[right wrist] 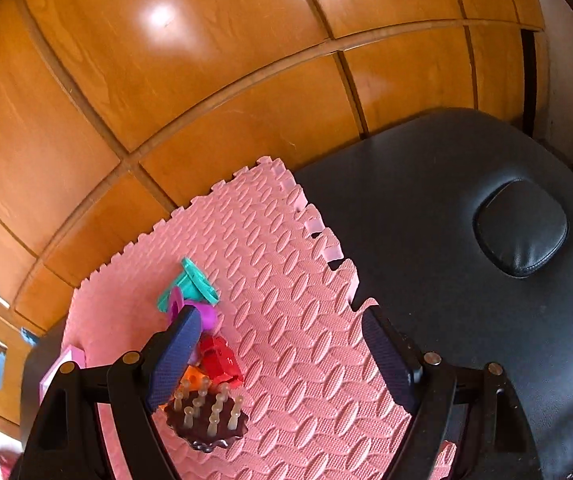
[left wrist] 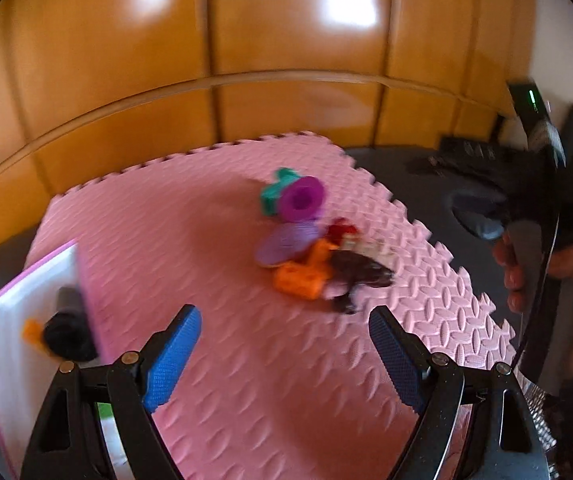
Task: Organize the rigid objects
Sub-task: 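Grasp the brown peg toy with the left tool while the right tool approaches the purple cup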
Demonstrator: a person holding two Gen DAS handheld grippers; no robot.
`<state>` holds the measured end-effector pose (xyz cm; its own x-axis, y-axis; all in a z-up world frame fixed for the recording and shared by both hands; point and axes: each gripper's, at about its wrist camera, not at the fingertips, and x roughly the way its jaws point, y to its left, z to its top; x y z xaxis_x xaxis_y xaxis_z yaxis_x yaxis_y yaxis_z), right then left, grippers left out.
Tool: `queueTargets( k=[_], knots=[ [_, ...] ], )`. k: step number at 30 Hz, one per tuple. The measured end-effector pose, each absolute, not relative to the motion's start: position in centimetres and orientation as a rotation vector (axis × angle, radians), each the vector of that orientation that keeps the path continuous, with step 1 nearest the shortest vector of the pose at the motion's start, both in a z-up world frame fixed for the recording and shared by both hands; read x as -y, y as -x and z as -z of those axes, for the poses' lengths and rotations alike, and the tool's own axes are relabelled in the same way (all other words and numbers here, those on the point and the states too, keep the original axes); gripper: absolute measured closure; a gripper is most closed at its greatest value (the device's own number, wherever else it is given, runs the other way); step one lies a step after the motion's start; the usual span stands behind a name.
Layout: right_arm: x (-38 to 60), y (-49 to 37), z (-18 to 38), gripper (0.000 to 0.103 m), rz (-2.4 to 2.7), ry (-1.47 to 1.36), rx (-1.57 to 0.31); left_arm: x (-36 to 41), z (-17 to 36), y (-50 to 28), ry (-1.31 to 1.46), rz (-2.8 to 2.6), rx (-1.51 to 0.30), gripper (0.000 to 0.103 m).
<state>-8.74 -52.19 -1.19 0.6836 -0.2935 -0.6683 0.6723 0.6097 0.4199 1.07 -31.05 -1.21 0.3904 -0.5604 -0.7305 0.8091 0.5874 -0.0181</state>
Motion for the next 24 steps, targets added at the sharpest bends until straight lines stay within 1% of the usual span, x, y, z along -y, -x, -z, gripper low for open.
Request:
queueTargets(
  k=[7, 10, 11, 14, 16, 17, 22, 24],
  knots=[
    [52.7, 9.2, 0.8, 0.019, 0.578, -0.747, -0.573, 36.9, 2.7, 0.6, -0.484, 0.996, -0.65, 0.017],
    [52.9, 9.3, 0.7, 0.019, 0.57, -0.764, -0.568, 38.8, 4.0, 0.4, -0.523, 1.014, -0.649, 0.016],
    [53.0, 9.3, 0.8, 0.019, 0.569, -0.768, -0.568, 39.5, 4.6, 0.2, -0.54, 1.016, -0.649, 0.014],
    [53.0, 9.3, 0.7, 0.019, 0.562, -0.777, -0.565, 40.6, 5.8, -0.2, -0.559, 1.006, -0.647, 0.014],
    [53.0, 9.3, 0.7, 0.019, 0.559, -0.776, -0.563, 41.1, 6.3, -0.6, -0.546, 1.01, -0.649, 0.027],
    [52.9, 9.2, 0.7, 0.019, 0.558, -0.772, -0.566, 41.5, 6.6, -0.9, -0.536, 1.028, -0.676, 0.04],
    [52.8, 8.9, 0.9, 0.019, 0.552, -0.756, -0.583, 40.8, 6.5, -0.4, -0.51, 1.036, -0.686, 0.04],
    [52.8, 8.9, 1.0, 0.019, 0.552, -0.755, -0.588, 39.7, 5.9, 0.1, -0.487, 1.035, -0.682, 0.042]
  ],
)
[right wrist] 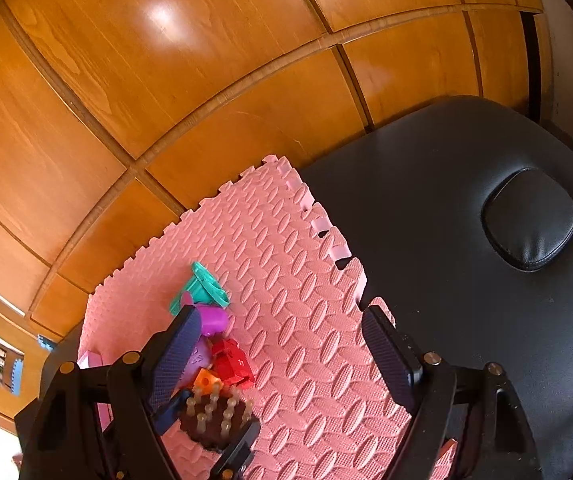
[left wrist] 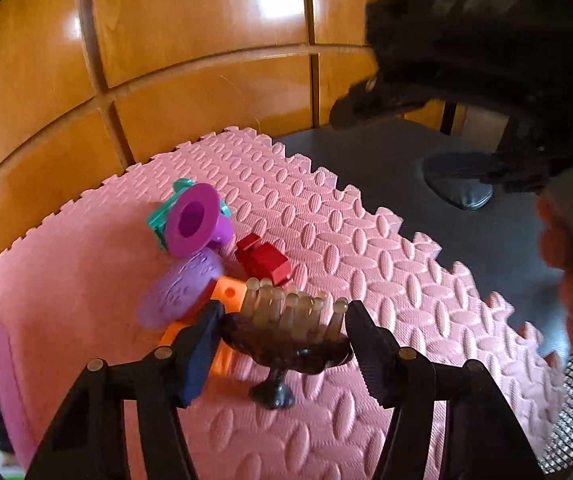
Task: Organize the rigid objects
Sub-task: 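Grasp the brown peg toy with the left tool while the right tool approaches the purple cup, then grasp the purple flared cup with the right tool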
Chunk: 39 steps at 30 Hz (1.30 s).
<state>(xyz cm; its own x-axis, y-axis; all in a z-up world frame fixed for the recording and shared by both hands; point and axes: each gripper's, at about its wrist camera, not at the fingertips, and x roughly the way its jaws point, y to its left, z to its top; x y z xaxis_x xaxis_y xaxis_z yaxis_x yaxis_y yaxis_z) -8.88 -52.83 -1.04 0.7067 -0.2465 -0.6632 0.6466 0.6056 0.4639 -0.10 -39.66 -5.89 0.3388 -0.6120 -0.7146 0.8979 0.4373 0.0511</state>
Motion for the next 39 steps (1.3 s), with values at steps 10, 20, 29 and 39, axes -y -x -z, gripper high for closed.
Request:
queueTargets(
  k=[10, 20, 29, 39],
  knots=[
    [51.8, 7.8, 1.9, 0.019, 0.515, -0.723, -0.639, 29.8, 5.5, 1.8, -0.266, 0.971, -0.786, 0.044],
    [49.3, 5.8, 3.1, 0.019, 0.461, -0.629, -0.699, 28.9, 7.3, -0.7, -0.204, 0.923, -0.843, 0.039],
    [47.0, 4.2, 3.6, 0.019, 0.401, -0.512, -0.739, 29.1, 8.8, -1.0, -0.166, 0.951, -0.861, 0.039],
    [46.5, -1.9, 3.5, 0.019, 0.346, -0.414, -0.841, 28.9, 8.8, -1.1, -0.144, 0.96, -0.857, 0.039]
  ],
)
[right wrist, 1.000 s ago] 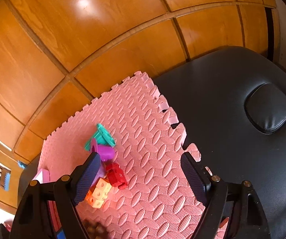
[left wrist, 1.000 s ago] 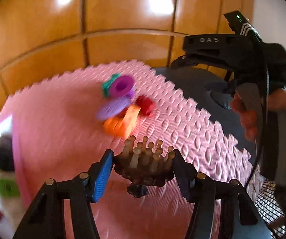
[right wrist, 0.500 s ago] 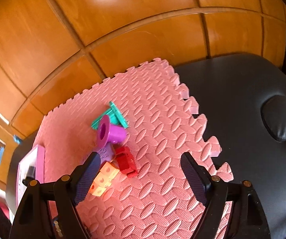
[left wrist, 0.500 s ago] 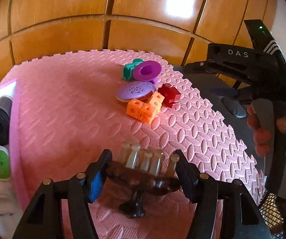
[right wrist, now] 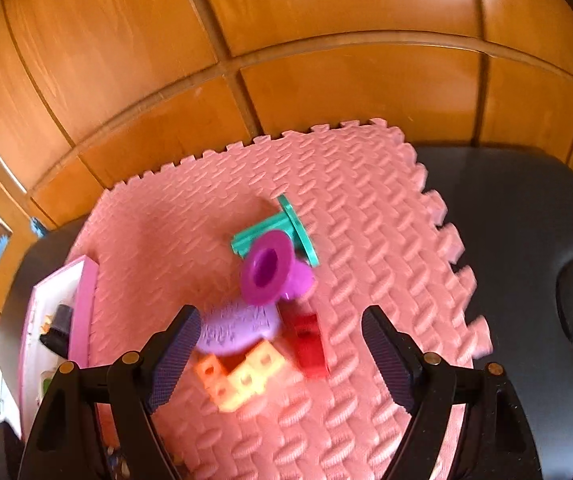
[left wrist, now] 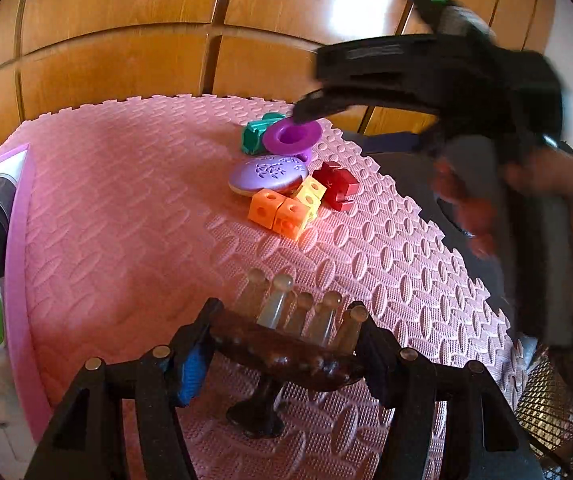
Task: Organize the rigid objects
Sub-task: 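Grasp the purple flared cup with the right tool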
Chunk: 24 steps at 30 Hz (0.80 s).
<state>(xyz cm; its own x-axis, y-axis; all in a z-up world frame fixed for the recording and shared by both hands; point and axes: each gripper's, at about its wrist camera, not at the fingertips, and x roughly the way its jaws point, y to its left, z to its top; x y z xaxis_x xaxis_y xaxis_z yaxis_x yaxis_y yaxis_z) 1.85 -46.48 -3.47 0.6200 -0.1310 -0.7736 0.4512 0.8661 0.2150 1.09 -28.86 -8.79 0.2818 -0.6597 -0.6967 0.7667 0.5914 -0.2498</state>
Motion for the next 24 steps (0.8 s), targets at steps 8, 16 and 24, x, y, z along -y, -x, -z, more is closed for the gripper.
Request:
queueTargets(
  k=[8, 16, 24],
  knots=[
    [48.5, -6.7, 6.4, 0.019, 0.381, -0.47, -0.948, 28.7, 8.8, -1.2, -0.124, 0.968, -0.86, 0.039],
    [47.3, -6.6, 6.4, 0.046, 0.353, -0.393, -0.943, 28.5, 8.8, -1.3, -0.116, 0.971, -0.86, 0.039],
    [45.2, -1.8, 2.0, 0.046, 0.312, -0.355, -0.821, 28.6, 8.9, -1.2, -0.126, 0.967, -0.856, 0.039]
  ],
)
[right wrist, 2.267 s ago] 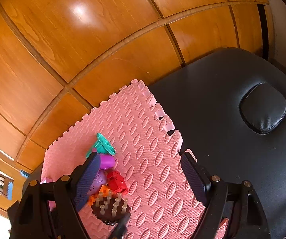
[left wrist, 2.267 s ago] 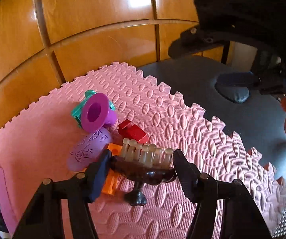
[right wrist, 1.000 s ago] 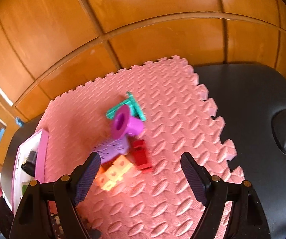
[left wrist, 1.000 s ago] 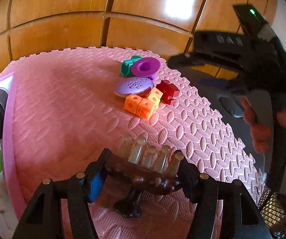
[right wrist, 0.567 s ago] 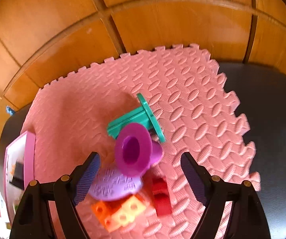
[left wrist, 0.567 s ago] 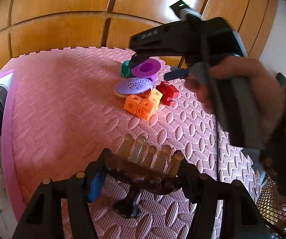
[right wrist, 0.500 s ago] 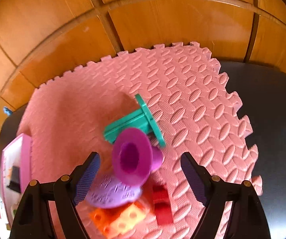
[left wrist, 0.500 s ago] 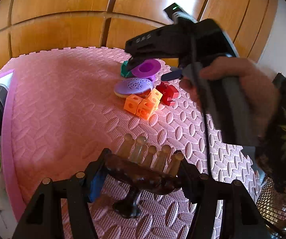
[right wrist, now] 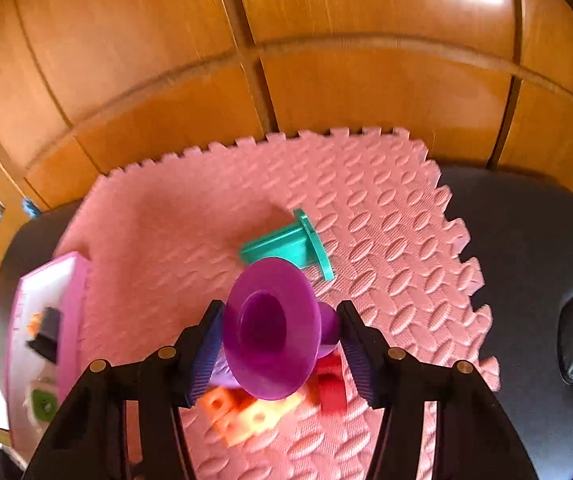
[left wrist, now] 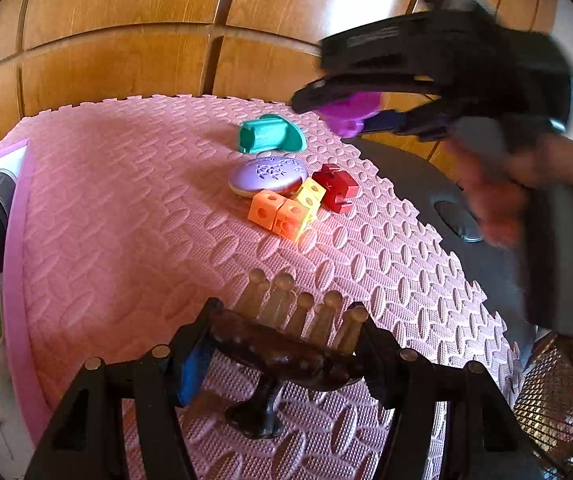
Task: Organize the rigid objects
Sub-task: 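Grasp the purple flared cup with the right tool, then carry the brown peg toy into the white box and open the left tool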
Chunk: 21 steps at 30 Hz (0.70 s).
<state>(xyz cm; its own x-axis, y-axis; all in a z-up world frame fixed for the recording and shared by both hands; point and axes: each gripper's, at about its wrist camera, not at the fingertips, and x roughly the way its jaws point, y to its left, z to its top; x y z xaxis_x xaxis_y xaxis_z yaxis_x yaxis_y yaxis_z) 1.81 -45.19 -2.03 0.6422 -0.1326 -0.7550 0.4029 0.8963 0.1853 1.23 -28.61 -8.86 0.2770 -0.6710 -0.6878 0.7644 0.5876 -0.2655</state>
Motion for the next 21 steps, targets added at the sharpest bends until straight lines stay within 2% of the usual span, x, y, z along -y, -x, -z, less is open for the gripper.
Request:
queueTargets(
  k=[8, 14, 21],
  knots=[
    [43.5, 3.5, 3.6, 0.046, 0.291, -0.372, -0.84, 28.7, 8.7, -1.2, -0.136, 0.959, -0.86, 0.04],
    [43.4, 3.4, 7.8, 0.046, 0.34, -0.33, -0.947, 27.9, 8.3, -1.0, -0.148, 0.919, -0.869, 0.04],
    [42.6, 2.9, 8.2, 0.046, 0.343, -0.264, -0.957, 26.6, 6.2, 0.3, -0.159, 0.903, -0.821, 0.04]
  ],
)
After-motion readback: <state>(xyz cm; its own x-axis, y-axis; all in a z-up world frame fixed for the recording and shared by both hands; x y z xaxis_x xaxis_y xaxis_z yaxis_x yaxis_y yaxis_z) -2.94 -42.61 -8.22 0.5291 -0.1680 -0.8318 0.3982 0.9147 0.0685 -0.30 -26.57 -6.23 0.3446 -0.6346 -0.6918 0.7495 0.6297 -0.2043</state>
